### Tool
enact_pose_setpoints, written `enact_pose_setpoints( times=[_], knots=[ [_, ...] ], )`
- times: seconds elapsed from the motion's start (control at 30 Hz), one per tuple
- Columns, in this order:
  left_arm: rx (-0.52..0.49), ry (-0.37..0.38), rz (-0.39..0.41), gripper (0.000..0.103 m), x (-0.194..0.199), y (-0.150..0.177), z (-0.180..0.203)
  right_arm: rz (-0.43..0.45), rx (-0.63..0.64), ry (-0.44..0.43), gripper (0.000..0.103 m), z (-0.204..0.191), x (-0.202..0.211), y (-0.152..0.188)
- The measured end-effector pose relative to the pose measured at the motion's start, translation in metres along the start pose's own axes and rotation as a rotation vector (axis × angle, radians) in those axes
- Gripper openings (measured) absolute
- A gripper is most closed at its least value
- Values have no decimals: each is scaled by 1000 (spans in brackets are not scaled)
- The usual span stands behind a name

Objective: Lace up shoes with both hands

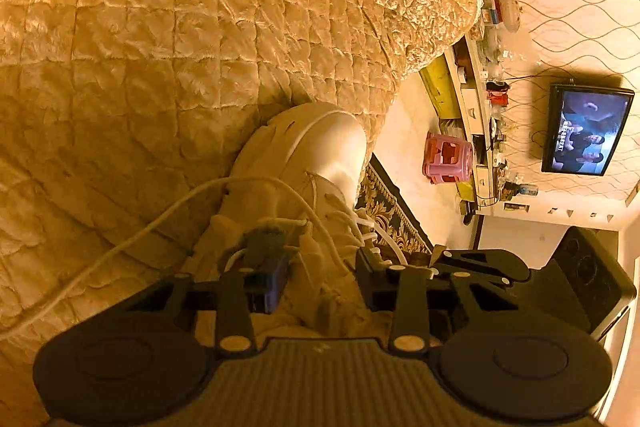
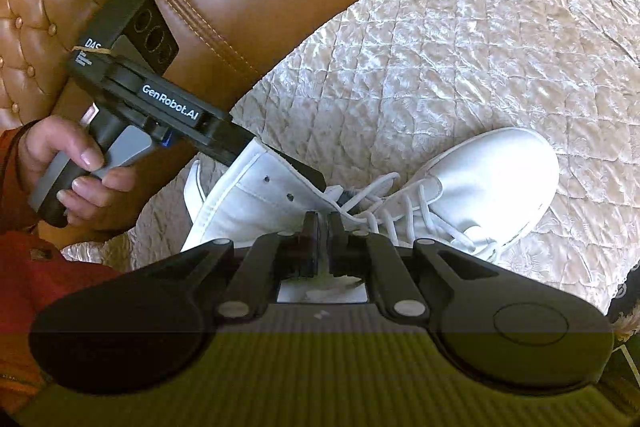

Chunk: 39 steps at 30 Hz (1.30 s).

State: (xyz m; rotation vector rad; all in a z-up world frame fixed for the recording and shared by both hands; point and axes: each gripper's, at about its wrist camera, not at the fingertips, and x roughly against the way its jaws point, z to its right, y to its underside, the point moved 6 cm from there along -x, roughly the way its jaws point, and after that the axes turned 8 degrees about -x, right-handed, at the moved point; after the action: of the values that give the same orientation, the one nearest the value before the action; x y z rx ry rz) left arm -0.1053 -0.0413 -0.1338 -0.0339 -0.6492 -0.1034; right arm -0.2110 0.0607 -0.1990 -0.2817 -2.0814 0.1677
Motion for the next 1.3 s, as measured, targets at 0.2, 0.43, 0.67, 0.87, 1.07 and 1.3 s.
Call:
enact_pose_setpoints(
  times=[0.2,0.43,0.67,0.87,1.07,1.3],
  knots=[
    [8,30,31,21,-1,4,0,28,-5,0,8,0,2,3],
    [-348,-202,106,0,6,10,45,69,-29,-8,9,1,5,7],
    [-667,-368,170,0,9,30,90,118,-95,-17,12,7,11,13],
    [-794,-407,171,0,7,40,110,153,-170,-40,14,14,16,15],
    [-912,-441,170,0,2,55,124,233,-370,-114,37,34,38,24],
    [-943,-436,161,0,-7,59,130,352,-438,-166,44,22,73,20]
  ],
)
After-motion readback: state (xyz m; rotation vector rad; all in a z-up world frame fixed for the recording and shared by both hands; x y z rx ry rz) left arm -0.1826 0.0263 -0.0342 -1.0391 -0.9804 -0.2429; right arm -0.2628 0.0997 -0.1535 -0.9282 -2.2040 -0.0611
